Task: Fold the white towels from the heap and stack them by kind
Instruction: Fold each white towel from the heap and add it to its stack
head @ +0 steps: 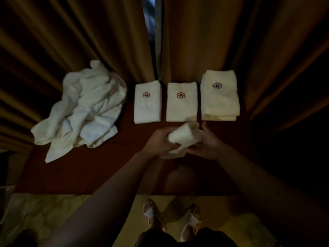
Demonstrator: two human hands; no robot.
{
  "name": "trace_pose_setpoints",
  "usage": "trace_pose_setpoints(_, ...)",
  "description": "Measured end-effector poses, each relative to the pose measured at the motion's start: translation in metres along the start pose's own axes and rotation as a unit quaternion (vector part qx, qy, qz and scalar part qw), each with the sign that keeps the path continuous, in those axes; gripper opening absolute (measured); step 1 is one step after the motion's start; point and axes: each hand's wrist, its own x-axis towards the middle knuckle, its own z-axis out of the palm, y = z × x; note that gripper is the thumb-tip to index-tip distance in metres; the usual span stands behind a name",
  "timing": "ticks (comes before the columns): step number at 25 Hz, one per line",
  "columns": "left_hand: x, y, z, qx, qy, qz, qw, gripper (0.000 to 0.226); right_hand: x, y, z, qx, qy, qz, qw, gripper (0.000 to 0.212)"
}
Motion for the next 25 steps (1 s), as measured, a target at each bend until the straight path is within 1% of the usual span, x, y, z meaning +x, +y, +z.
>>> trace_pose_setpoints(1, -0.003, 0.004, -0.01, 0.052, -0.014, 0.076, 0.996, 0.053, 0.001, -0.002, 0.012, -0.023, 0.025, 0.016, 0.999, 0.034)
trace_pose_setpoints(2, -0.006, 0.007, -0.021, 0.111, -0.022, 0.147, 0.983, 0.052, -0.007, -0.017, 0.019, 0.002, -0.053, 0.073, 0.996, 0.044)
trace_pose_setpoints(3, -0.008, 0.01, -0.029, 0.169, -0.03, 0.209, 0.963, 0.053, -0.012, -0.026, 0.038, 0.049, -0.083, 0.139, 0.986, 0.053)
trace_pose_setpoints(4, -0.01, 0.012, -0.036, 0.222, -0.035, 0.261, 0.939, 0.055, -0.011, -0.034, 0.047, 0.051, -0.117, 0.182, 0.975, 0.055)
trace_pose_setpoints(5, -0.013, 0.014, -0.043, 0.265, -0.043, 0.298, 0.916, 0.056, -0.004, -0.042, 0.048, 0.005, -0.13, 0.184, 0.974, 0.055)
trace_pose_setpoints(6, -0.017, 0.016, -0.048, 0.286, -0.054, 0.315, 0.903, 0.057, -0.003, -0.045, 0.055, -0.032, -0.147, 0.177, 0.973, 0.055)
trace_pose_setpoints(7, -0.022, 0.012, -0.059, 0.284, -0.059, 0.312, 0.905, 0.056, -0.011, -0.049, 0.072, -0.054, -0.145, 0.17, 0.973, 0.05)
trace_pose_setpoints(8, -0.028, 0.009, -0.07, 0.255, -0.056, 0.292, 0.92, 0.055, -0.017, -0.051, 0.08, -0.057, -0.137, 0.154, 0.977, 0.041)
trace_pose_setpoints(9, -0.031, 0.004, -0.08, 0.19, -0.03, 0.26, 0.946, 0.049, -0.024, -0.055, 0.094, -0.055, -0.124, 0.133, 0.982, 0.032)
trace_pose_setpoints(10, -0.033, 0.001, -0.091, 0.098, 0.022, 0.212, 0.972, 0.041, -0.026, -0.055, 0.103, -0.043, -0.119, 0.111, 0.986, 0.027)
trace_pose_setpoints(11, -0.03, -0.007, -0.099, -0.001, 0.09, 0.133, 0.987, 0.034, -0.028, -0.054, 0.108, -0.034, -0.116, 0.083, 0.989, 0.028)
trace_pose_setpoints(12, -0.024, -0.016, -0.109, -0.092, 0.15, 0.035, 0.984, 0.034, -0.03, -0.054, 0.114, -0.025, -0.115, 0.058, 0.991, 0.032)
trace_pose_setpoints(13, -0.017, -0.023, -0.121, -0.163, 0.164, -0.075, 0.97, 0.044, -0.033, -0.054, 0.121, -0.015, -0.119, 0.034, 0.992, 0.036)
trace_pose_setpoints(14, -0.011, -0.031, -0.131, -0.226, 0.12, -0.174, 0.951, 0.06, -0.036, -0.053, 0.13, -0.005, -0.125, 0.016, 0.992, 0.038)
trace_pose_setpoints(15, -0.005, -0.041, -0.141, -0.278, 0.048, -0.242, 0.928, 0.075, -0.04, -0.052, 0.139, 0.001, -0.133, 0.004, 0.991, 0.04)
trace_pose_setpoints(16, -0.002, -0.048, -0.149, -0.32, -0.018, -0.274, 0.907, 0.082, -0.044, -0.051, 0.147, 0.005, -0.135, -0.005, 0.991, 0.04)
trace_pose_setpoints(17, 0.0, -0.052, -0.157, -0.349, -0.065, -0.283, 0.891, 0.081, -0.048, -0.051, 0.155, 0.007, -0.131, -0.016, 0.991, 0.04)
trace_pose_setpoints(18, 0.002, -0.053, -0.162, -0.375, -0.088, -0.274, 0.881, 0.077, -0.052, -0.051, 0.161, 0.009, -0.125, -0.029, 0.992, 0.041)
trace_pose_setpoints(21, 0.012, -0.052, -0.167, -0.442, -0.075, -0.251, 0.858, 0.062, -0.056, -0.05, 0.173, 0.017, -0.097, -0.059, 0.993, 0.041)
trace_pose_setpoints(23, 0.022, -0.046, -0.167, -0.497, -0.1, -0.25, 0.825, 0.056, -0.056, -0.052, 0.17, 0.037, -0.083, -0.068, 0.994, 0.046)
trace_pose_setpoints(25, 0.033, -0.036, -0.162, -0.508, -0.139, -0.264, 0.808, 0.052, -0.053, -0.056, 0.161, 0.048, -0.067, -0.072, 0.994, 0.054)
